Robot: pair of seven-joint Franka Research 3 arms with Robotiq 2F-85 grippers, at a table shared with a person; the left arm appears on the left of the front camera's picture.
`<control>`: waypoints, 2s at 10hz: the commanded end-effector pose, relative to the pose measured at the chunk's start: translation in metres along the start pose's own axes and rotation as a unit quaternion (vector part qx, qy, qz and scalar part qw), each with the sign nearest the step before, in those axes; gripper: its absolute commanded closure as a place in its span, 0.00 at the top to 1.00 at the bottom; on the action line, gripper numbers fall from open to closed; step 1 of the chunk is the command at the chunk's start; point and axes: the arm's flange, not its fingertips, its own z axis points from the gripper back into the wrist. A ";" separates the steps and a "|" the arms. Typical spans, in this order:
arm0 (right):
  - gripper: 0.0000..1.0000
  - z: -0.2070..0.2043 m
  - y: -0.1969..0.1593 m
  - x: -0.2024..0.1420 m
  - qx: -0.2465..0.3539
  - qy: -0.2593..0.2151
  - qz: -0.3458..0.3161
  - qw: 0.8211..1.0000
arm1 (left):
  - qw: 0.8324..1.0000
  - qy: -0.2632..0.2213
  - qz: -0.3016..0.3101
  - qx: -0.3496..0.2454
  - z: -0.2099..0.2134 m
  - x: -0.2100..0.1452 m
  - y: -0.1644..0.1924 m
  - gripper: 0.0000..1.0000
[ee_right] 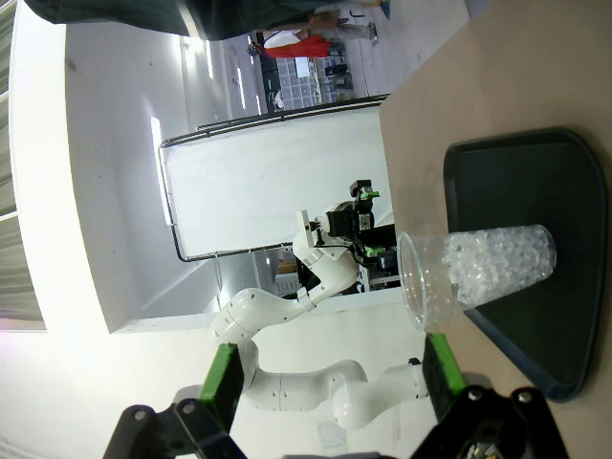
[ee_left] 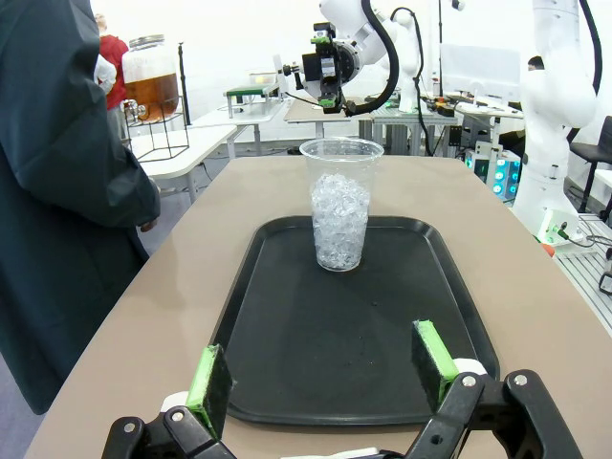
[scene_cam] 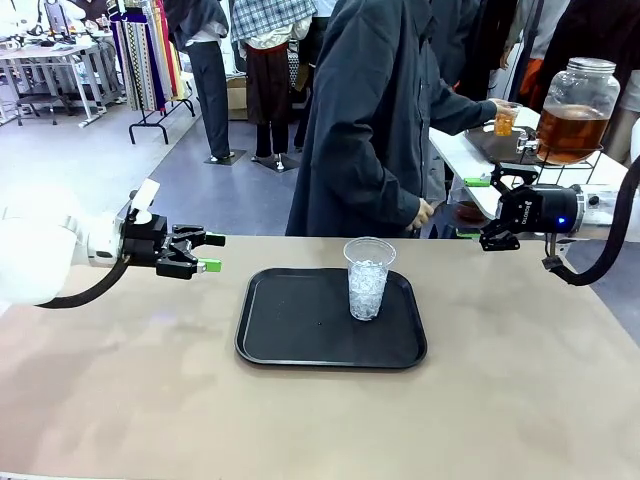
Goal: Pour the drink into the iced cup.
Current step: Pick up the iced cup indicated by the human and present it to them.
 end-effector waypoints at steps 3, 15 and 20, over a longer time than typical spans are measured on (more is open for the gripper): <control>1.00 0.000 0.002 0.000 -0.001 -0.001 0.002 1.000 | 1.000 0.003 0.004 0.002 -0.001 0.002 0.001 1.00; 1.00 0.000 0.002 0.000 -0.001 -0.001 0.002 1.000 | 1.000 0.003 0.004 0.002 -0.001 0.002 0.001 1.00; 1.00 0.000 0.002 0.000 -0.001 -0.001 0.002 1.000 | 1.000 0.003 0.004 0.002 -0.001 0.002 0.001 1.00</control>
